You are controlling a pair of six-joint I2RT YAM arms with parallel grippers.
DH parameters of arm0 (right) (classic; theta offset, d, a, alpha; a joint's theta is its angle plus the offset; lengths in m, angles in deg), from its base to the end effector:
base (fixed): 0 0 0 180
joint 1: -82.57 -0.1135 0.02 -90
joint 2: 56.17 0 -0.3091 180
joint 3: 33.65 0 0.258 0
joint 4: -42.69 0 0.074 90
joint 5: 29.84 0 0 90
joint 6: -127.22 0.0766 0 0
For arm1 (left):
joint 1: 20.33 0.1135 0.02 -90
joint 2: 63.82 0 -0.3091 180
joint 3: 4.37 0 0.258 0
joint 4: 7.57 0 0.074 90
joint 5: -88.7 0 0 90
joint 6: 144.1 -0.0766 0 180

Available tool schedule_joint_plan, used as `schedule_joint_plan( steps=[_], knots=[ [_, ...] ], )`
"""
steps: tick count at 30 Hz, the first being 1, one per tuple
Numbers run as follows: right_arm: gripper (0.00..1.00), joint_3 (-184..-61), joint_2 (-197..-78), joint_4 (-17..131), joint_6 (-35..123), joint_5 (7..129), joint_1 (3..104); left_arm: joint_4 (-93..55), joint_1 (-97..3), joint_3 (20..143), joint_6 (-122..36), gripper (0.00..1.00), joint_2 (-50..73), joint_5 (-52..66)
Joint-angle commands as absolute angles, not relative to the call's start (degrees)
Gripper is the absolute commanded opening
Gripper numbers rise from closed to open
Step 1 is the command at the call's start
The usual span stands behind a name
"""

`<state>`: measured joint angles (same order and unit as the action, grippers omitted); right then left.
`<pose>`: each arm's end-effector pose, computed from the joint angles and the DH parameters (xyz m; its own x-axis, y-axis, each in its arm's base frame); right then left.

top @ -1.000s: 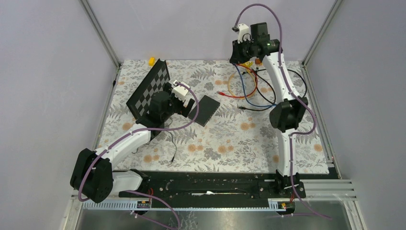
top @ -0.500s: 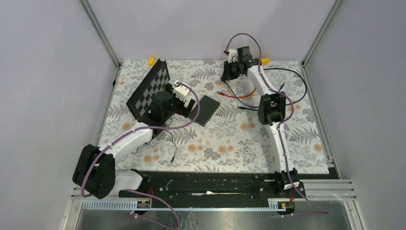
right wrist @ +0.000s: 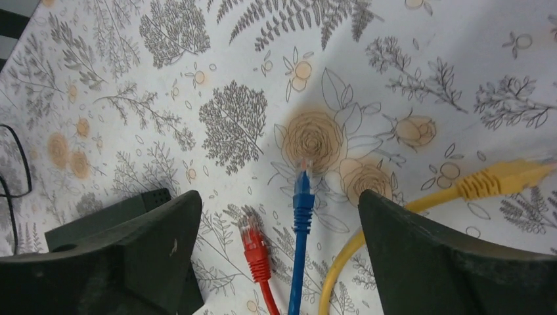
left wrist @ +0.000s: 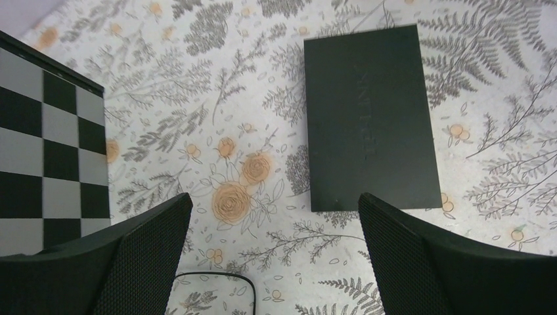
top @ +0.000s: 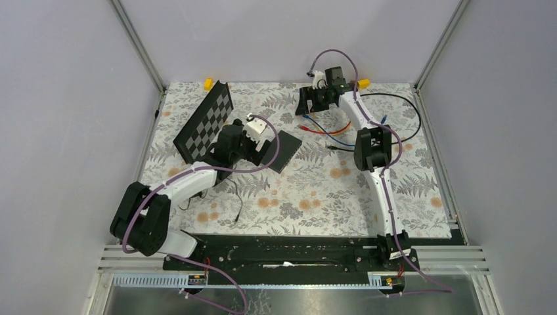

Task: Pull the plug from the switch port
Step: Place the connector at the center of the board.

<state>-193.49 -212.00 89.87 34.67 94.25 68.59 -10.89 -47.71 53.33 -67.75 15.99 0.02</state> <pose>0.6297 0.2010 0.1641 -0.6367 -0.1965 -0.7457 -0.6257 0.6968 0.3506 0.3014 -0.1581 0.2560 -0.2577 0.3991 -0.8799 0.5547 0.8068 0.2035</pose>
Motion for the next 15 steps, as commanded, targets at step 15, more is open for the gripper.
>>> schedule_joint_plan(
  steps=[15],
  knots=[
    [1.00, -164.3, -178.2, 91.3, 25.1, 91.1, 70.5, -20.9, -47.2, 62.2, -66.8, 0.99, 23.5, 2.6]
  ],
)
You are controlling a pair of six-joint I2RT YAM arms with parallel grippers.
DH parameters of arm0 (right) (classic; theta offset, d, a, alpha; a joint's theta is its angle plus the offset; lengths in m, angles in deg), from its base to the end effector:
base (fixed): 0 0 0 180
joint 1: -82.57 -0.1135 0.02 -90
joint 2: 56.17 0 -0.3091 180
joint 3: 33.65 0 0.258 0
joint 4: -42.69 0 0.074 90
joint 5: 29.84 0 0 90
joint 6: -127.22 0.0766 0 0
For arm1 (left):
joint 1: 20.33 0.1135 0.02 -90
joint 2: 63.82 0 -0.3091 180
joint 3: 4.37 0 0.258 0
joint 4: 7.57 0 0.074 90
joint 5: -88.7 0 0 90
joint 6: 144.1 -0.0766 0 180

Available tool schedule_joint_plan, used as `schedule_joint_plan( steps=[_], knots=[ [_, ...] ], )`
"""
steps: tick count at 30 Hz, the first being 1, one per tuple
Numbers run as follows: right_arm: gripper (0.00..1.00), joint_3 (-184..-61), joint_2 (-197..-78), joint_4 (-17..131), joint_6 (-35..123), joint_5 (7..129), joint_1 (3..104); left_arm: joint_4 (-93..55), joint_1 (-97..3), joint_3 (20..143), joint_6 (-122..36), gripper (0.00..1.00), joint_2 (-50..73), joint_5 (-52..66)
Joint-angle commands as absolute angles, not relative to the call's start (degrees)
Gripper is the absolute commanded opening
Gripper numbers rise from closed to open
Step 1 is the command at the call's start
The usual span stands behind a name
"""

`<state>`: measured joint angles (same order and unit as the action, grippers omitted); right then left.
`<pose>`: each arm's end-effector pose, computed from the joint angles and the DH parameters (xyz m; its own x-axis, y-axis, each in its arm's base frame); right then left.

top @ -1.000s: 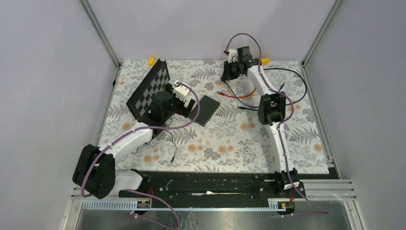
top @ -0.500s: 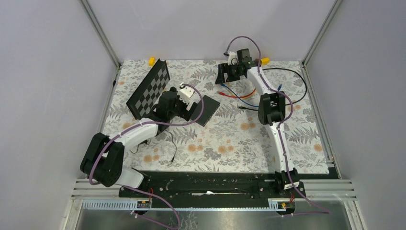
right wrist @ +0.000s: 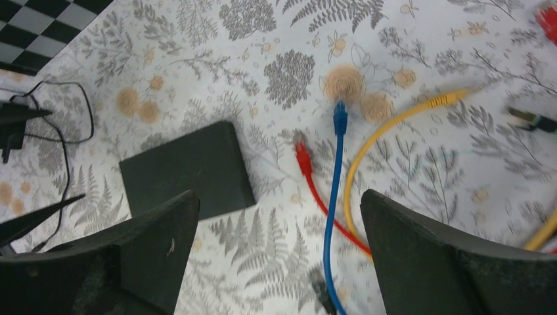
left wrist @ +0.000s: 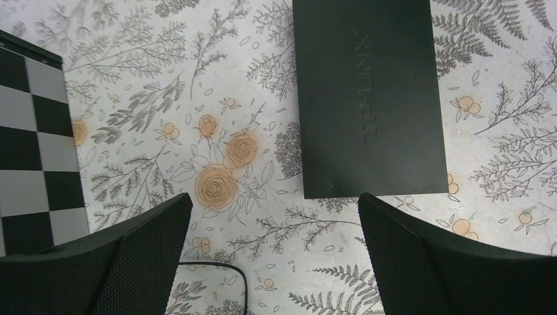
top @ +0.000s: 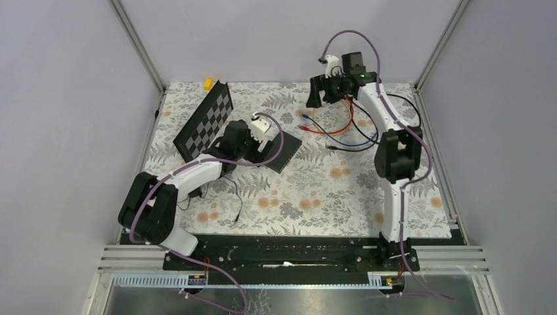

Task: Pull the plug from the switch port
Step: Place the connector at the center of the board, then move the switch port to the center of the board.

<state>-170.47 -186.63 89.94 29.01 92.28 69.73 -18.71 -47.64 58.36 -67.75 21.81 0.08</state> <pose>0.5584 0.1690 0.2864 -0.5489 -0.2491 -0.7979 -0.6653 0.7081 0.2365 0.3180 -0.1663 0.2370 -0.3709 0.4570 -0.8084 0.5803 0.7937 0.1825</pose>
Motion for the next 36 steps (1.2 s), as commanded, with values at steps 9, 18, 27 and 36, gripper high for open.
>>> schedule_joint_plan(
  steps=[9, 18, 27, 36],
  knots=[
    [1.00, -140.5, -159.3, 92.2, 19.9, 89.4, 70.5, -28.0, -46.3, 72.5, -65.1, 0.99, 33.2, 12.0],
    [1.00, -122.2, -142.1, 95.0, 17.0, 84.6, 70.6, -31.2, -46.1, 90.2, -58.1, 0.99, 49.6, 16.1],
    [1.00, -111.4, -128.0, 94.1, 17.6, 85.2, 70.7, -33.4, -45.5, 102.0, -51.1, 0.99, 59.7, 22.1],
    [1.00, -106.8, -123.9, 90.0, 18.0, 86.3, 71.2, -34.7, -47.8, 101.5, -49.6, 0.87, 61.5, 32.2]
  ],
)
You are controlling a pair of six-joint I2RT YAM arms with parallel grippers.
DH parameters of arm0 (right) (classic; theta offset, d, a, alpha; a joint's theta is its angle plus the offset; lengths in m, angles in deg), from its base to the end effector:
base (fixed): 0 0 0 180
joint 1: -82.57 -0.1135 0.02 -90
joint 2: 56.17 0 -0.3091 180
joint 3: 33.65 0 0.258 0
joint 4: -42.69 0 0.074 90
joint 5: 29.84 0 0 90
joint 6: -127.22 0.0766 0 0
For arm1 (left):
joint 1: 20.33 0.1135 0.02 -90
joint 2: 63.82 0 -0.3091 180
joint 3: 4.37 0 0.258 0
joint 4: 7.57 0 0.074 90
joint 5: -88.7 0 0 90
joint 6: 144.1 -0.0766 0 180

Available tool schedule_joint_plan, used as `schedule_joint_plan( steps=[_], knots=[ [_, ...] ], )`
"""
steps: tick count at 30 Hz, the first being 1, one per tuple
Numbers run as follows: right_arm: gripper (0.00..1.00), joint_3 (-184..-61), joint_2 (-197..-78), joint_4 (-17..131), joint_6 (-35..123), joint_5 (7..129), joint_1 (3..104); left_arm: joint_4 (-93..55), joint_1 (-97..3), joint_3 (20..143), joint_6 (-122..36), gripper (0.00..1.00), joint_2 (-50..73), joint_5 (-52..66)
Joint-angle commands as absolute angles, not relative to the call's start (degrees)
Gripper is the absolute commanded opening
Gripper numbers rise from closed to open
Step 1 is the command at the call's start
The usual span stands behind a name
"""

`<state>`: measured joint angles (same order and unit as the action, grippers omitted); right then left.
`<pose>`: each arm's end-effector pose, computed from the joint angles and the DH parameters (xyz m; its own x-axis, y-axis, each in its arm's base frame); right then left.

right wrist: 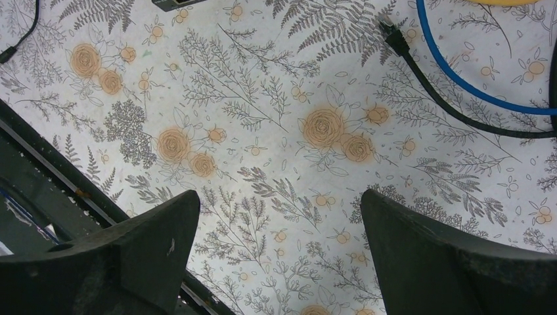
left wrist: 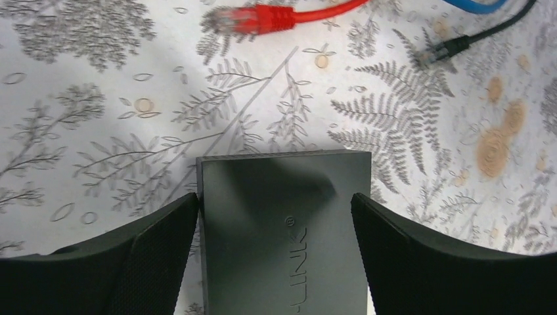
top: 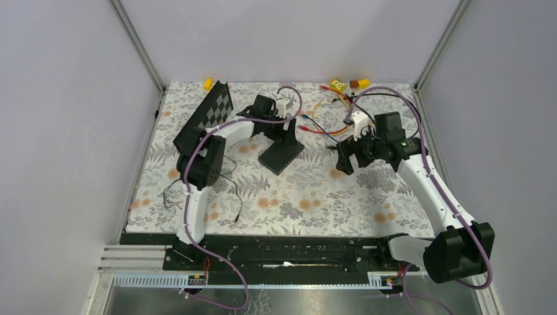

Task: Pull the plug from the switch port
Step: Move the switch port to the center of the board.

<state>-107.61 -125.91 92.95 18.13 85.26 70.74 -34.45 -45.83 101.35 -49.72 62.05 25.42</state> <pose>0.2574 0.0871 0.3193 -0.5108 -0.4096 -0.7558 -0.6782 0.7323 0.0615 0.4729 -0.2637 0.1709 -0.7090 0.2626 -0.6545 0.6088 0.6963 -0.3801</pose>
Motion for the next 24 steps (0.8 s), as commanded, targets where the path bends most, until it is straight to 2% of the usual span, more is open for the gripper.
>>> schedule_joint_plan(
  steps=[1, 13, 20, 24],
  knots=[
    [1.00, -106.4, -123.7, 89.6, 18.1, 86.5, 71.4, -35.2, -48.7, 100.6, -51.0, 0.86, 61.0, 32.4],
    [1.00, -104.6, -124.0, 87.7, 19.6, 84.1, 75.2, -37.7, -56.7, 90.7, -63.8, 0.84, 53.5, 33.2],
    [1.00, -105.3, -126.0, 86.6, 21.9, 82.2, 76.3, -33.5, -55.9, 87.4, -63.0, 0.98, 46.3, 26.5],
    [1.00, -107.2, -127.4, 85.7, 23.3, 80.9, 76.3, -29.6, -53.9, 84.9, -61.6, 0.99, 40.6, 22.6]
  ],
)
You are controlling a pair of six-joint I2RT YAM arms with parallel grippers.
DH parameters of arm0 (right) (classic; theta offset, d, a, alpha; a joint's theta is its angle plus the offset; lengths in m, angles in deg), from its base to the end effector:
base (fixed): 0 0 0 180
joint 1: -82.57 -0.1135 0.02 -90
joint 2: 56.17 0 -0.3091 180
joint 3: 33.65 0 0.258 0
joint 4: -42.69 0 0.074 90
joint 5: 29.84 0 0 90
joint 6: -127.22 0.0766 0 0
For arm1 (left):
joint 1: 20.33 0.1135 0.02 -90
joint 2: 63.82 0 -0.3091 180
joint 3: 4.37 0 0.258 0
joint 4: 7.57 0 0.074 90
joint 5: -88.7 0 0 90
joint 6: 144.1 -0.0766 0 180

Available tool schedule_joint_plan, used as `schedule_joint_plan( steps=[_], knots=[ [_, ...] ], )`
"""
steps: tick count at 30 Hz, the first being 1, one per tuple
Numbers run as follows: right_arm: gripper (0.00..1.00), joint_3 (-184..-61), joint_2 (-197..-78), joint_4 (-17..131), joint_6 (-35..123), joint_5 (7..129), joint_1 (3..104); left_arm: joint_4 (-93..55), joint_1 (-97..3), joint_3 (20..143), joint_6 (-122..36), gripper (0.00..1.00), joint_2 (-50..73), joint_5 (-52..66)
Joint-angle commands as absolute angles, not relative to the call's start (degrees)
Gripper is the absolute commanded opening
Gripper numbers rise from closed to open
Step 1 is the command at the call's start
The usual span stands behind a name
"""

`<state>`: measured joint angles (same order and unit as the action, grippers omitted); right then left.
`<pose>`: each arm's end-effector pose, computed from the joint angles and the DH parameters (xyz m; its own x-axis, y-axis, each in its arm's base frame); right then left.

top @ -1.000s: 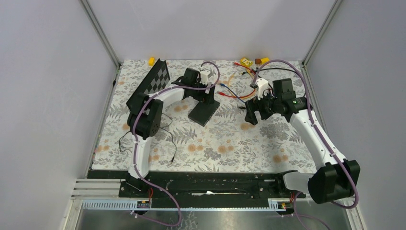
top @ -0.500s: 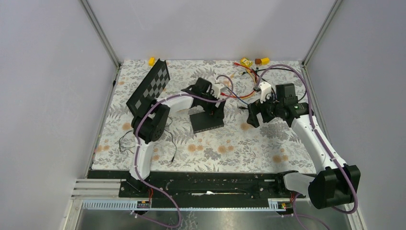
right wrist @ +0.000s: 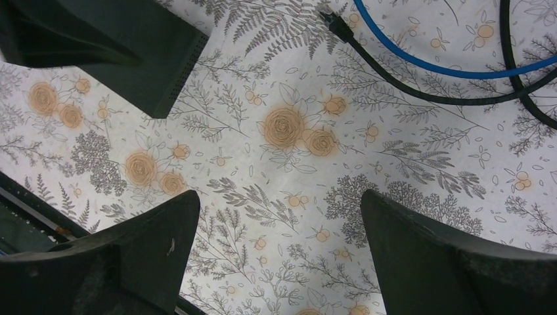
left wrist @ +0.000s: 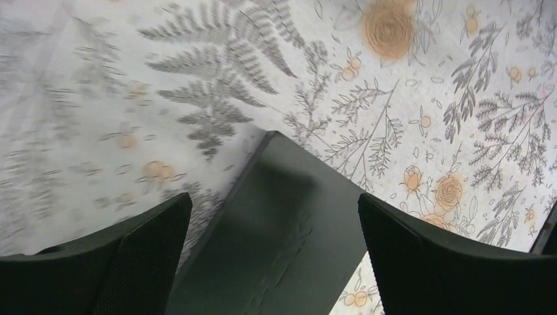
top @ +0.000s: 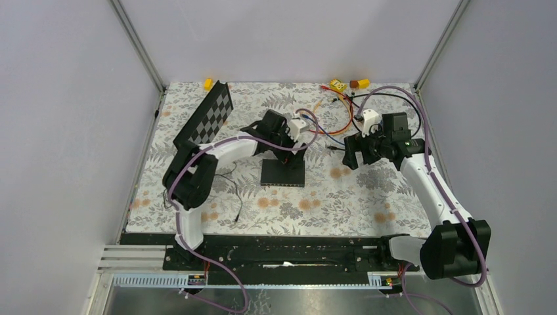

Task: Pull the plug from the switch port
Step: Move the switch port to the center of the board, then reset both arms

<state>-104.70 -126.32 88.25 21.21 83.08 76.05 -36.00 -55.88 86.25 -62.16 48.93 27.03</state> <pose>0.2707 0.0610 0.3067 -0.5665 -0.3204 -0.7592 -0.5577 0.8274 0.0669 0.3599 -0.3019 0.1921 -0.5160 0.5204 -0.6804 0.8377 0.4726 -0.2738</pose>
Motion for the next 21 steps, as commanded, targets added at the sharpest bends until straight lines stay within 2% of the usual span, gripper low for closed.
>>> schedule_joint_plan(
  steps=[1, 10, 18, 21],
  knots=[
    [1.00, -107.9, -127.9, 85.7, 23.5, 80.7, 76.3, -28.5, -53.2, 83.9, -61.2, 0.99, 38.9, 21.6],
    [1.00, -116.4, -131.7, 85.8, 23.8, 78.7, 76.3, -15.4, -40.8, 69.4, -55.7, 0.99, 19.8, 14.7],
    [1.00, -109.5, -125.6, 76.5, 26.4, 74.6, 76.3, -9.5, -34.3, 56.5, -55.1, 0.99, 0.5, 7.5],
    [1.00, -107.7, -123.4, 74.9, 27.0, 74.5, 76.3, -13.0, -33.1, 57.1, -55.5, 0.99, -2.2, 6.9]
  ],
)
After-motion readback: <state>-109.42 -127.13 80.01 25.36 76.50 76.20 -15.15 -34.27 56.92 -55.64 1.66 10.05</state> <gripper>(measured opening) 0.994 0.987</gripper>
